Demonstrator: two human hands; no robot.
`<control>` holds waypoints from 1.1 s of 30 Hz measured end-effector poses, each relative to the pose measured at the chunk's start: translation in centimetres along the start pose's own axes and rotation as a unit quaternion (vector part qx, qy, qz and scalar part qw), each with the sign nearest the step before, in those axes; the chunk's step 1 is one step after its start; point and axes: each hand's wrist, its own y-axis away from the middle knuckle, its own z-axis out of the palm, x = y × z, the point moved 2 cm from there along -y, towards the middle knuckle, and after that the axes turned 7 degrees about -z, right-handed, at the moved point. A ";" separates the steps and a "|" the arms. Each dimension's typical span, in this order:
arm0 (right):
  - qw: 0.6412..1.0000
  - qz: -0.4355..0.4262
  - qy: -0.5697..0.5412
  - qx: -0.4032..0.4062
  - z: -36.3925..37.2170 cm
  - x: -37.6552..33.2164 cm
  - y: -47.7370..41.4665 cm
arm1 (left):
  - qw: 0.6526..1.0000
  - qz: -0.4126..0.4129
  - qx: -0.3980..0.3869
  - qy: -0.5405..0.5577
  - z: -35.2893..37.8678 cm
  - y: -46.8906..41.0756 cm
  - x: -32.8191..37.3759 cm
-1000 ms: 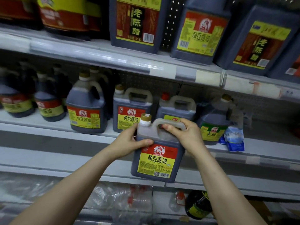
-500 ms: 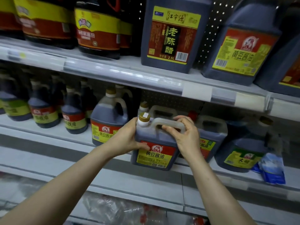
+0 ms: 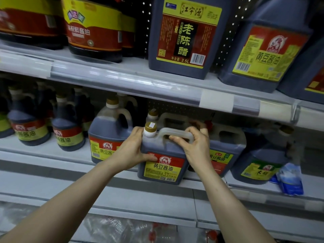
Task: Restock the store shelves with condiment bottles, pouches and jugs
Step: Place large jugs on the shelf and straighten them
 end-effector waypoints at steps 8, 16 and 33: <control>0.998 0.046 0.037 -0.010 0.5 1.7 -1.9 | 0.999 -0.034 0.013 0.005 0.5 -1.2 0.7; 0.996 -0.038 0.080 0.008 1.8 1.5 0.1 | 0.997 -0.050 0.061 0.016 1.9 0.3 0.3; 0.986 -0.032 0.163 -0.021 4.3 4.6 5.8 | 0.992 -0.114 0.036 0.029 4.7 1.3 -1.3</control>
